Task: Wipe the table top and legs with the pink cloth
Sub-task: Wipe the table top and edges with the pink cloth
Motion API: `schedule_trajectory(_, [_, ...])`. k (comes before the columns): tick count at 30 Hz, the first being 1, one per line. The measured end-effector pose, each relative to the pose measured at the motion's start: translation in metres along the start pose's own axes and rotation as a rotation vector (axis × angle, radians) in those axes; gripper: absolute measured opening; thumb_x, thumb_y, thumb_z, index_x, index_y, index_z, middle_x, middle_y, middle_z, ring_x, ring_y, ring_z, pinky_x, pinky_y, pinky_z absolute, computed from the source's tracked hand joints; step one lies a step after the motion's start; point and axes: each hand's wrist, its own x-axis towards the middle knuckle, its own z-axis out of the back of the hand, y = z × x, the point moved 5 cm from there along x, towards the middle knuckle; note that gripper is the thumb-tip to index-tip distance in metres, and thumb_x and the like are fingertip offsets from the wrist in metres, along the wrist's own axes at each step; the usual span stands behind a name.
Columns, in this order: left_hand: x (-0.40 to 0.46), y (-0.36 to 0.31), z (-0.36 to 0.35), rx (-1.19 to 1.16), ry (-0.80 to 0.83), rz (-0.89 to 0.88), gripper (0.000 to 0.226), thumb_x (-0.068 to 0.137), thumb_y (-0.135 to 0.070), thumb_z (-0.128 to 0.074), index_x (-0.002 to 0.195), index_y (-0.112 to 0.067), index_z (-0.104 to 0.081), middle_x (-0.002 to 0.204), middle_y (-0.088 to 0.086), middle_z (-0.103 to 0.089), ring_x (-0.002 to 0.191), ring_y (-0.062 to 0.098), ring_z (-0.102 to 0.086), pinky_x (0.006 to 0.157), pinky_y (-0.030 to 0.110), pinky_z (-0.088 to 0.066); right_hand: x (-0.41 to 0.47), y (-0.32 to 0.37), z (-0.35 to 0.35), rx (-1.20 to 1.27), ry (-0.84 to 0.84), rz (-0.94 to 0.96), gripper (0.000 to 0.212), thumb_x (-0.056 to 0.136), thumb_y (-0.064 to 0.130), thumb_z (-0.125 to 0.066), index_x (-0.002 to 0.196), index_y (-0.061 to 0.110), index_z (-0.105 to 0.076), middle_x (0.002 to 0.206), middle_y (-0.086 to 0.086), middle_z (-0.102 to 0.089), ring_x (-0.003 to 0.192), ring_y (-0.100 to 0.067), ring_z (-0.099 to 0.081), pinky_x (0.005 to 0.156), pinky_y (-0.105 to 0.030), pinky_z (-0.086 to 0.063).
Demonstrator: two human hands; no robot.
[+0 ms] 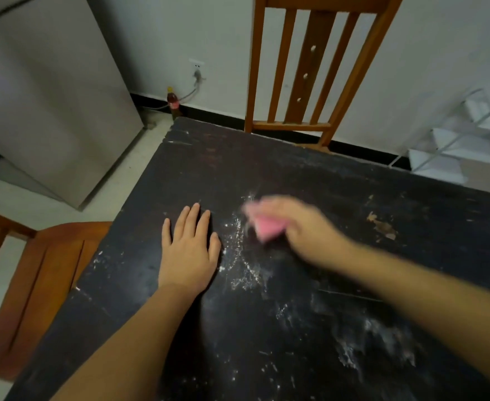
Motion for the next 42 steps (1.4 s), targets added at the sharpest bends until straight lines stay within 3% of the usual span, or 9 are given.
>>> schedule_trajectory(6, [0.000,-0.001,-0.001,0.011,0.014,0.000,0.072,0.083,-0.046,0.000,0.144,-0.018,-0.025,0.155,0.001,-0.016,0.143,0.014,-0.005,0.115,0.041,0.004,0.104,-0.105,0.046,-0.208,-0.195,-0.459,0.056,0.091,-0.004,-0.042,0.141,0.021,-0.039,0.149,-0.009,-0.032,0.138,-0.029,-0.026,0.117,-0.041,-0.018])
schedule_trajectory(11, [0.000,-0.001,-0.001,-0.019,0.015,-0.023,0.071,0.083,-0.044,-0.001,0.145,-0.017,-0.024,0.154,0.001,-0.018,0.142,0.015,-0.008,0.114,0.041,0.005,0.041,-0.016,-0.044,-0.139,0.072,-0.078,0.047,0.089,-0.002,-0.046,0.135,0.007,-0.047,0.147,-0.020,-0.034,0.135,-0.035,-0.031,0.115,-0.042,-0.019])
schedule_trajectory(14, [-0.004,0.003,0.005,-0.127,0.038,-0.088,0.069,0.084,-0.043,-0.004,0.143,-0.018,-0.029,0.152,-0.001,-0.023,0.141,0.012,-0.015,0.113,0.038,0.005,-0.016,0.015,-0.061,-0.090,0.232,-0.003,0.061,0.088,-0.007,-0.043,0.137,0.028,-0.041,0.151,0.013,-0.015,0.142,-0.009,-0.006,0.119,-0.031,-0.003])
schedule_trajectory(18, [0.005,0.052,0.028,-0.126,-0.028,-0.036,0.066,0.085,-0.044,-0.010,0.140,-0.019,-0.035,0.150,-0.001,-0.030,0.139,0.013,-0.021,0.114,0.043,-0.002,0.047,0.006,0.004,-0.025,0.027,-0.180,0.059,0.090,-0.004,-0.034,0.133,0.034,-0.047,0.143,0.009,-0.037,0.128,-0.001,-0.032,0.105,-0.010,-0.024])
schedule_trajectory(24, [0.009,0.091,0.026,0.045,0.025,0.014,0.066,0.086,-0.047,-0.011,0.141,-0.020,-0.035,0.152,0.001,-0.025,0.141,0.016,-0.014,0.111,0.049,-0.016,0.150,-0.065,0.013,-0.252,-0.142,-0.518,0.048,0.092,-0.002,-0.041,0.136,0.017,-0.046,0.148,-0.011,-0.033,0.137,-0.031,-0.029,0.116,-0.044,-0.017])
schedule_trajectory(27, [0.008,0.092,0.025,0.037,0.037,0.009,0.065,0.086,-0.046,-0.012,0.141,-0.020,-0.034,0.152,0.001,-0.025,0.141,0.015,-0.013,0.111,0.048,-0.018,0.123,-0.019,-0.043,-0.197,-0.037,-0.239,0.043,0.093,0.000,-0.042,0.134,0.010,-0.047,0.144,-0.014,-0.037,0.134,-0.030,-0.034,0.116,-0.026,-0.012])
schedule_trajectory(30, [0.009,0.093,0.026,0.044,0.038,-0.002,0.060,0.088,-0.042,-0.016,0.138,-0.017,-0.039,0.150,0.005,-0.030,0.140,0.018,-0.021,0.107,0.050,-0.023,0.058,0.024,-0.093,-0.211,0.166,0.013,0.066,0.086,-0.010,-0.043,0.141,0.025,-0.033,0.151,0.008,-0.009,0.143,-0.018,-0.002,0.112,-0.018,0.014])
schedule_trajectory(35, [0.010,0.092,0.025,0.084,0.052,-0.009,0.054,0.089,-0.037,-0.024,0.133,-0.015,-0.046,0.144,0.009,-0.041,0.135,0.023,-0.033,0.100,0.053,-0.033,0.086,0.040,-0.042,0.019,0.080,-0.077,0.047,0.093,0.005,-0.031,0.130,0.028,-0.050,0.143,0.004,-0.043,0.133,-0.009,-0.037,0.110,-0.012,-0.023])
schedule_trajectory(42, [0.012,0.094,0.024,0.031,0.025,-0.009,0.057,0.091,-0.042,-0.019,0.138,-0.016,-0.038,0.148,0.007,-0.034,0.138,0.021,-0.027,0.105,0.051,-0.027,0.196,-0.044,-0.036,-0.325,-0.073,-0.324,0.054,0.092,-0.003,-0.040,0.139,0.022,-0.040,0.153,-0.008,-0.025,0.141,-0.027,-0.019,0.118,-0.042,-0.010])
